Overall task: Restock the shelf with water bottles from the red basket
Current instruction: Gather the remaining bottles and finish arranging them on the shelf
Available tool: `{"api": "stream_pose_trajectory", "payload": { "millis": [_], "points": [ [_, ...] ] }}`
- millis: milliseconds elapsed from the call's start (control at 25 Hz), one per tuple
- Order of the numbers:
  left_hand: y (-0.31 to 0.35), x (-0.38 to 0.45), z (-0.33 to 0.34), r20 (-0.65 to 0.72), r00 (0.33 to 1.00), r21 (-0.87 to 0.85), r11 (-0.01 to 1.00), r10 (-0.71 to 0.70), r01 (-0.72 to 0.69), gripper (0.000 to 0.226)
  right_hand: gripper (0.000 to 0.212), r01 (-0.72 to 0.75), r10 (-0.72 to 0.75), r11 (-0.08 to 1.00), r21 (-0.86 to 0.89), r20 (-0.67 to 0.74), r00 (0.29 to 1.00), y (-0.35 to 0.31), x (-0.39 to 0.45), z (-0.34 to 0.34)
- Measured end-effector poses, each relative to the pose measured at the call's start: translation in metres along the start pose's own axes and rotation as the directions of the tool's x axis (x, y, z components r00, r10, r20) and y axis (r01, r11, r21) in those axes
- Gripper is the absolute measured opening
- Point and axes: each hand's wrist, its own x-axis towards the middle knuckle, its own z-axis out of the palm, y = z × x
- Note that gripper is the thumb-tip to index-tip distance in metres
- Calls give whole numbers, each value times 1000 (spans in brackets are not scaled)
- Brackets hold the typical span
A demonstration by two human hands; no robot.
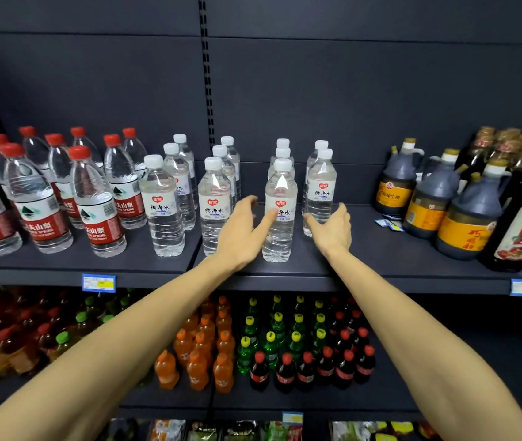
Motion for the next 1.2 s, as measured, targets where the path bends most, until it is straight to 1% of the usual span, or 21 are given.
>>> {"api": "stream_pose_trajectory", "payload": {
  "millis": [80, 160, 280, 400, 480, 560, 640, 720, 920, 1080, 1200],
  "points": [
    [2, 4, -10, -31, 999, -33, 999, 28, -29, 63, 80, 71, -64, 997, 38, -152, 986, -13, -10, -3],
    [4, 8, -21, -58, 996, -101, 993, 62, -67, 51, 68, 174, -147, 982, 73, -287, 947, -31, -18, -8],
    [9, 8, -40, -76, 992, -202, 973, 102, -115, 30, 57, 284, -215, 949, 137, -377, 901, -67, -33, -15],
    [8, 4, -69, -59, 984, -204, 963, 165, -174, 35, 50, 446, -337, 882, 150, -459, 822, -101, -54, -18],
    [4, 3, -92, -53, 980, -208, 957, 193, -200, 38, 48, 494, -353, 848, 195, -488, 798, -126, -62, -19],
    [-4, 6, -124, -78, 977, -231, 950, 198, -211, 38, 49, 518, -349, 822, 237, -509, 787, -158, -71, -16],
    [-17, 12, -160, -126, 971, -215, 950, 203, -226, 34, 50, 554, -384, 797, 241, -505, 773, -192, -84, -7],
    [-33, 17, -195, -178, 960, -158, 957, 216, -245, 28, 49, 590, -436, 769, 247, -472, 766, -221, -104, 11],
    [-80, 19, -267, -335, 926, -43, 979, 174, -199, 12, 48, 606, -517, 730, 317, -324, 792, -271, -155, 71],
    [-121, 8, -314, -372, 910, 23, 982, 182, -187, 9, 47, 609, -554, 698, 376, -256, 792, -291, -190, 118],
    [-152, -5, -335, -392, 905, 48, 986, 164, -158, 14, 48, 559, -533, 721, 410, -188, 825, -296, -213, 148]
  ]
}}
